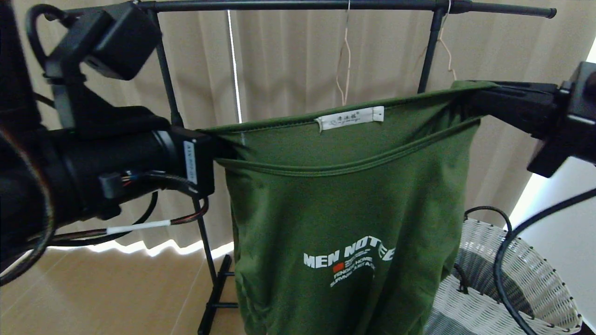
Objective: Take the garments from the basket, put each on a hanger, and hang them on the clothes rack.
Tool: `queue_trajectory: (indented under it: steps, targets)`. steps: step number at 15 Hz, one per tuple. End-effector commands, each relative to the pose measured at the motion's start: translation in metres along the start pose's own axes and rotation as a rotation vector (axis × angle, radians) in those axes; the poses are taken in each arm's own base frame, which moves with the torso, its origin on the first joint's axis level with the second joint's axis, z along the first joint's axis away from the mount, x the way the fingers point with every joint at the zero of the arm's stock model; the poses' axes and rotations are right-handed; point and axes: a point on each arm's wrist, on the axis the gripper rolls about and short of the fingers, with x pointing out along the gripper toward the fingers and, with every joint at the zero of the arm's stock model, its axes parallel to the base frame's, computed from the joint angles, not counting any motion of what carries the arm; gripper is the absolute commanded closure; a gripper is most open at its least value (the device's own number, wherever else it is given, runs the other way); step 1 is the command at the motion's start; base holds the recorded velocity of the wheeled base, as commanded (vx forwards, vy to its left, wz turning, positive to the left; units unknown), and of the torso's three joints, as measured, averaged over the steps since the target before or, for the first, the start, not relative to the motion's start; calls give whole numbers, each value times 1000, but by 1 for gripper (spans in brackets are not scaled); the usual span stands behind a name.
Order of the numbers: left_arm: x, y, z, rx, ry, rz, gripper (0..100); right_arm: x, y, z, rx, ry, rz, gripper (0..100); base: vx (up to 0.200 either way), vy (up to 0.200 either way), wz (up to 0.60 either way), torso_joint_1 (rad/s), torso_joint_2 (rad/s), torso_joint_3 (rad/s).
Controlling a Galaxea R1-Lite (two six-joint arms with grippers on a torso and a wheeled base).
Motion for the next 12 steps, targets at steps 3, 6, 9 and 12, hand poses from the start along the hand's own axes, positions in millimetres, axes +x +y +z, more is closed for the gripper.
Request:
queue_trajectory:
  steps: [3,6,9,12]
  targets:
    - [-55,1,-5,1,-64,-85,100,69,-8,-35,4,19,4,100,0,0,0,0,0,0]
    - [-71,-7,-4,14,-78,-167,100,90,-11,-40,4,19,6,100,0,0,0,0,0,0]
    - [-76,-17,-7,26,-75,-235,100,95,-11,-44,8,30,11,100,0,0,0,0,0,0]
    - [-74,-18,-7,38,-71,-237,100,93,-10,-44,9,30,9,100,0,0,0,0,0,0]
